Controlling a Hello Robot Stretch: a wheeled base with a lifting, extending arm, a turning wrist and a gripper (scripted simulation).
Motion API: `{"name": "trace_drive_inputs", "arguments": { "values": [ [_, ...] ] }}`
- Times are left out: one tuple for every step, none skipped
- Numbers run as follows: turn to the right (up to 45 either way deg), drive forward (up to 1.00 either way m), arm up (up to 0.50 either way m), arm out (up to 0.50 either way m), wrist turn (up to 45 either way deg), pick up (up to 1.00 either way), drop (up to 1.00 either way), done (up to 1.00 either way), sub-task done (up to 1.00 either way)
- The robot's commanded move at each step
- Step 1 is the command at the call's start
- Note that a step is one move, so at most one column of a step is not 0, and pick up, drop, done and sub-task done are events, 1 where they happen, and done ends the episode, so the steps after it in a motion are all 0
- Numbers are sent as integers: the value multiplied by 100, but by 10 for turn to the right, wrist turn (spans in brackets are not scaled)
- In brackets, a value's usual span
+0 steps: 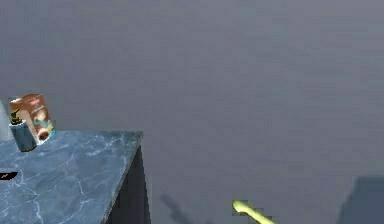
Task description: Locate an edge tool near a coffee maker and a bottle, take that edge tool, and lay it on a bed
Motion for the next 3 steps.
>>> {"name": "trace_drive_inputs", "arguments": {
  "values": [
    [0,0,0,0,-90,0,0,0,0],
    [0,0,0,-26,0,0,0,0,0],
    [-450,0,0,0,0,0,0,0,0]
  ]
}}
